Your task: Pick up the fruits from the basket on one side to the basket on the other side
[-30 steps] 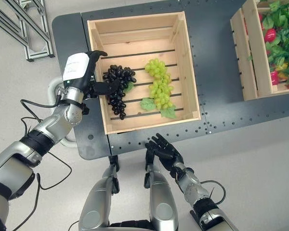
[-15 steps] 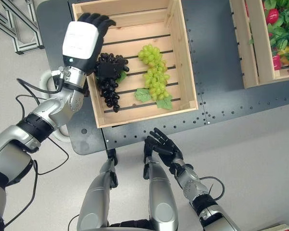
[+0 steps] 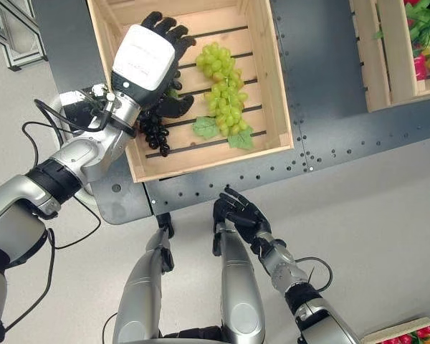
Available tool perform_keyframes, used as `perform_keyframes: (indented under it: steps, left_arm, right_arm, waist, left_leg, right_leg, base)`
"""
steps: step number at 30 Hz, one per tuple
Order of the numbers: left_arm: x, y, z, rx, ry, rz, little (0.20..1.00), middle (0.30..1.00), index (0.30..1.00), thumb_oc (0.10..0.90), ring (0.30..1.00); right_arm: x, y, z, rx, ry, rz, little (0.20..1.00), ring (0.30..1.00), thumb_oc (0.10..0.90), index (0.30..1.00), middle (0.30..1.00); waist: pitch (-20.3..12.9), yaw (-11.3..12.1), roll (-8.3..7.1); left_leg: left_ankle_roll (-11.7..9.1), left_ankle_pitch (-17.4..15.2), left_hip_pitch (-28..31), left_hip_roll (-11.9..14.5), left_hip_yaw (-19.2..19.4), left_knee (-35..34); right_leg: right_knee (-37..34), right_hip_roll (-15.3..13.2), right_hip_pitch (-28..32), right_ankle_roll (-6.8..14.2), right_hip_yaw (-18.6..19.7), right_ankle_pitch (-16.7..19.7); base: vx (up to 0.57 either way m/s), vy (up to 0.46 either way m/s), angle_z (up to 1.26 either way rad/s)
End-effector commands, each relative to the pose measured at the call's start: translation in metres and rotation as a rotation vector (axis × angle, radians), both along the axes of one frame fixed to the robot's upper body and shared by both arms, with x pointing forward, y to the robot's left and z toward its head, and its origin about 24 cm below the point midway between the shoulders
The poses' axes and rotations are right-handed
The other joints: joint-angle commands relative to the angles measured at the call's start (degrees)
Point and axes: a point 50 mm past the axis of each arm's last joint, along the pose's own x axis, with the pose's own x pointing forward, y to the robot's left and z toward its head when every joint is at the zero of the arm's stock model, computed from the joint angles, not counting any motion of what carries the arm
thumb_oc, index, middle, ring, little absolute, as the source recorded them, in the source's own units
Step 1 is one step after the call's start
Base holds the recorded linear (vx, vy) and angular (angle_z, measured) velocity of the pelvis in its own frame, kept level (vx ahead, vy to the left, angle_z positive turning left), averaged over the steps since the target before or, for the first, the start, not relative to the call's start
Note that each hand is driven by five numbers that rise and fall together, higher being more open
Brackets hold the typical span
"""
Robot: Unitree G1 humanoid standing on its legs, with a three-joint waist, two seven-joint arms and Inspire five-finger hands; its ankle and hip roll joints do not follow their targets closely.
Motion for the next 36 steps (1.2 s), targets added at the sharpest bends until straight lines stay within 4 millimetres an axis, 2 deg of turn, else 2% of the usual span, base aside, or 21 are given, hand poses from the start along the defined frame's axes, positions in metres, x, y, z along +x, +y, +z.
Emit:
perform_keyframes:
  steps: [1, 3, 8, 12, 19, 22, 23, 25, 31, 36]
  left_arm:
    - [-0.004, 0.014, 0.072, -0.107, -0.241, 0.056, 0.900, 0.900, 0.900, 0.800, 0.900]
    - [-0.003, 0.018, 0.073, -0.111, -0.247, 0.075, 0.900, 0.900, 0.900, 0.800, 0.900]
    - [0.001, 0.058, 0.077, -0.146, -0.277, 0.276, 0.900, 0.900, 0.900, 0.800, 0.900]
    - [0.002, 0.073, 0.077, -0.144, -0.264, 0.364, 0.900, 0.900, 0.900, 0.800, 0.900]
    - [0.012, 0.089, 0.057, -0.313, -0.047, 0.433, 0.900, 0.900, 0.900, 0.800, 0.900]
    - [0.018, 0.094, 0.035, -0.395, 0.136, 0.483, 0.900, 0.900, 0.900, 0.800, 0.900]
    - [0.018, 0.093, 0.035, -0.397, 0.146, 0.475, 0.900, 0.900, 0.900, 0.800, 0.900]
    - [0.024, 0.082, 0.023, -0.314, 0.281, 0.455, 0.900, 0.900, 0.900, 0.800, 0.900]
    - [0.029, 0.057, 0.016, -0.125, 0.459, 0.412, 0.900, 0.900, 0.900, 0.800, 0.900]
    - [0.029, 0.044, -0.004, -0.142, 0.756, 0.405, 0.900, 0.900, 0.900, 0.800, 0.900]
  right_arm:
    - [-0.006, -0.004, 0.004, 0.048, -0.045, 0.005, 0.900, 0.900, 0.800, 0.900, 0.900]
    - [-0.005, -0.004, 0.004, 0.051, -0.048, 0.004, 0.900, 0.900, 0.800, 0.900, 0.900]
    - [-0.007, -0.002, 0.008, 0.060, -0.075, 0.028, 0.900, 0.900, 0.800, 0.900, 0.900]
    - [-0.007, 0.000, 0.011, 0.067, -0.090, 0.034, 0.900, 0.900, 0.800, 0.900, 0.900]
    - [-0.002, 0.005, 0.019, 0.074, -0.125, 0.035, 0.900, 0.900, 0.800, 0.900, 0.900]
    - [0.002, 0.010, 0.023, 0.077, -0.133, 0.034, 0.900, 0.900, 0.800, 0.900, 0.900]
    - [0.003, 0.010, 0.024, 0.078, -0.135, 0.034, 0.900, 0.900, 0.800, 0.900, 0.900]
    - [0.003, 0.013, 0.023, 0.094, -0.126, 0.029, 0.900, 0.900, 0.800, 0.900, 0.900]
    - [0.003, 0.007, 0.025, 0.126, -0.138, 0.005, 0.900, 0.900, 0.800, 0.900, 0.900]
    - [0.002, 0.000, 0.025, 0.124, -0.156, -0.012, 0.900, 0.900, 0.800, 0.900, 0.900]
  waist:
    - [-0.62, -0.22, -1.32]
    - [-0.62, -0.28, -1.37]
    - [-0.62, -1.01, -1.92]
    - [-0.62, -1.25, -2.34]
    - [-0.62, -1.53, -3.03]
    - [-0.62, -1.60, -3.28]
    - [-0.62, -1.61, -3.28]
    - [-0.62, -1.71, -3.46]
    - [-0.62, -2.11, -3.12]
    - [-0.62, -2.09, -2.05]
  left_leg:
    - [-1.89, -11.61, -2.01, 2.14, 4.18, 12.00]
    - [-1.89, -11.63, -2.58, 2.24, 4.29, 12.29]
    - [-2.05, -11.59, -6.77, 2.73, 4.76, 13.88]
    - [-2.11, -11.44, -8.01, 2.88, 4.84, 14.09]
    - [-2.16, -11.15, -9.48, 2.94, 4.75, 14.18]
    - [-2.18, -10.83, -9.10, 2.69, 4.73, 13.44]
    - [-2.15, -10.73, -9.36, 2.69, 4.73, 13.48]
    - [-2.08, -10.79, -8.78, 2.70, 4.91, 13.19]
    - [-1.76, -10.97, -8.22, 2.77, 5.46, 12.90]
    - [-1.42, -11.30, -6.96, 2.61, 5.67, 12.83]
  right_leg:
    - [-3.47, -0.34, 1.40, 2.17, 0.99, 0.73]
    - [-3.33, -0.34, 0.86, 2.17, 1.03, 0.79]
    - [-2.59, -0.07, -3.38, 2.15, 1.42, 1.31]
    - [-2.37, 0.12, -4.61, 2.19, 1.38, 1.43]
    - [-1.63, 0.39, -6.23, 2.13, 1.25, 1.32]
    - [-2.04, 0.63, -5.83, 2.19, 1.08, 1.30]
    - [-1.99, 0.64, -6.10, 2.18, 1.10, 1.40]
    - [-2.10, 0.68, -5.66, 2.29, 0.98, 1.40]
    - [-2.39, 0.54, -5.36, 2.45, 0.96, 1.57]
    - [-2.62, 0.18, -4.17, 2.58, 1.07, 1.49]
  base:
    - [0.00, 0.000, 0.00]
    - [0.00, 0.000, 0.00]
    - [0.00, 0.004, -0.02]
    - [0.00, 0.001, -0.01]
    - [0.00, 0.000, 0.00]
    - [0.00, 0.000, 0.00]
    - [0.00, 0.000, 0.00]
    - [0.00, 0.000, 0.00]
    - [0.00, 0.000, 0.00]
    - [0.00, 0.000, 0.00]
